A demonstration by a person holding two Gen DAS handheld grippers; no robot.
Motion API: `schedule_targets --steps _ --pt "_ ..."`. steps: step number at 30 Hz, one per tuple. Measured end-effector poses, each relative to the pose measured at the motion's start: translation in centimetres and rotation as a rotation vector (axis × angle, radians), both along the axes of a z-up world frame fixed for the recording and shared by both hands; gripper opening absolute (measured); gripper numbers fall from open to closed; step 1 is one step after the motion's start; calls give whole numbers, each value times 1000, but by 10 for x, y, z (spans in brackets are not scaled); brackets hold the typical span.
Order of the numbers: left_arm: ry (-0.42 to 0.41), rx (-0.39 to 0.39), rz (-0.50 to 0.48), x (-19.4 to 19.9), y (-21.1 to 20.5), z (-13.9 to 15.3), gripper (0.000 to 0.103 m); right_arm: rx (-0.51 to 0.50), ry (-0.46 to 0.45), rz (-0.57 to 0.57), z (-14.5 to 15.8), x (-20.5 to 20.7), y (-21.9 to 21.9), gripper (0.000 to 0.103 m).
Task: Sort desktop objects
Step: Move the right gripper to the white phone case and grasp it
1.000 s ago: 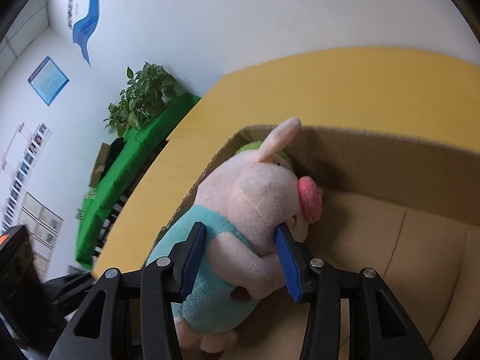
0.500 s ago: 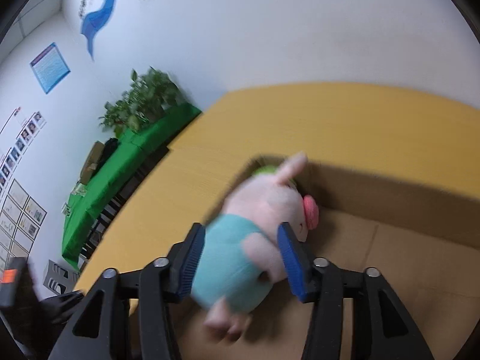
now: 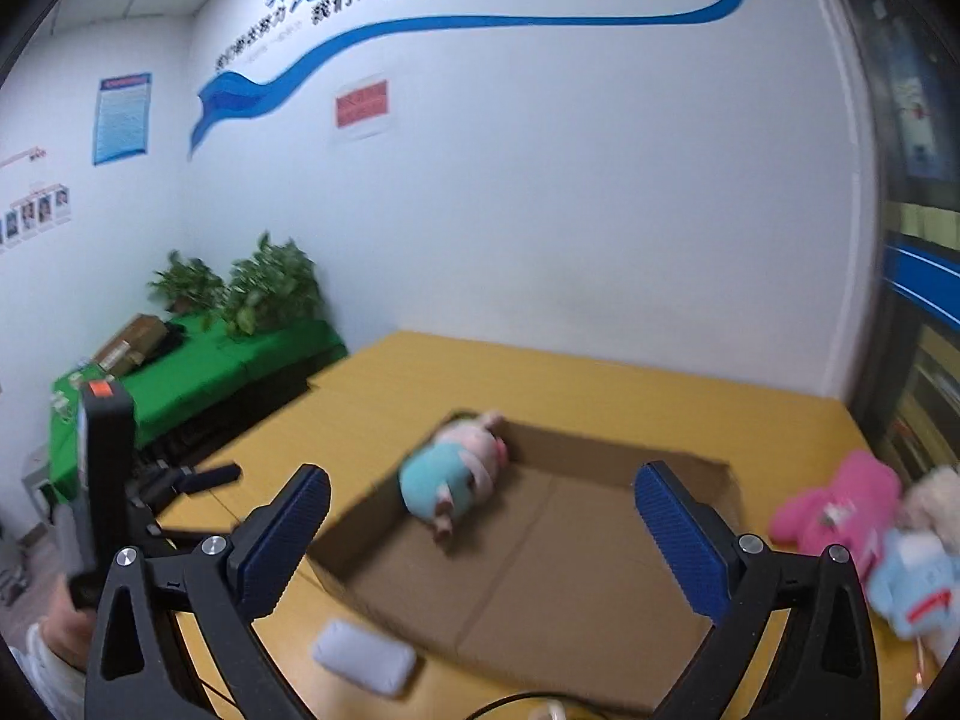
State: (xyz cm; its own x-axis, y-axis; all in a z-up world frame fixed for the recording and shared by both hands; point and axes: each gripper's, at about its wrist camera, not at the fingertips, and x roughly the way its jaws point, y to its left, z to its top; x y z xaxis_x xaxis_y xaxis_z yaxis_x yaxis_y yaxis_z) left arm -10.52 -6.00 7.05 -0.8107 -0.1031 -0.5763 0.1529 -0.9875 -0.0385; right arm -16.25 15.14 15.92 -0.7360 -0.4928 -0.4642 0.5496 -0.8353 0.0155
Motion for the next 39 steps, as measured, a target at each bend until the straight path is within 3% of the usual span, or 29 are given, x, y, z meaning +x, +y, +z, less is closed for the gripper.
schedule_targets --steps 5,11,18,23,25,27,31,35,37,39 --pt "-17 -4 -6 17 28 -16 79 37 -129 -57 -61 35 14 103" --pt "-32 -54 -7 28 60 -23 79 96 -118 -112 -94 65 33 103" --pt "-55 -79 -11 19 90 -35 79 188 -139 -134 -120 61 60 100" --pt "-86 -103 -5 11 107 -48 78 243 -183 -111 -150 50 68 84" --pt "-100 -107 -14 7 113 -55 78 288 -194 -102 -164 46 66 65" --pt "-111 -111 -17 5 116 -60 78 319 -224 -101 -180 40 66 54" --pt "-156 -86 -27 0 115 -74 78 351 -187 -117 -184 35 69 44" --pt "-208 -26 -34 -2 102 -91 78 285 -230 -150 -177 26 81 25" --pt "-229 -2 -36 0 93 -99 78 237 -268 -170 -174 22 90 10" --pt "-250 24 -38 2 85 -106 78 187 -305 -182 -172 22 96 8"
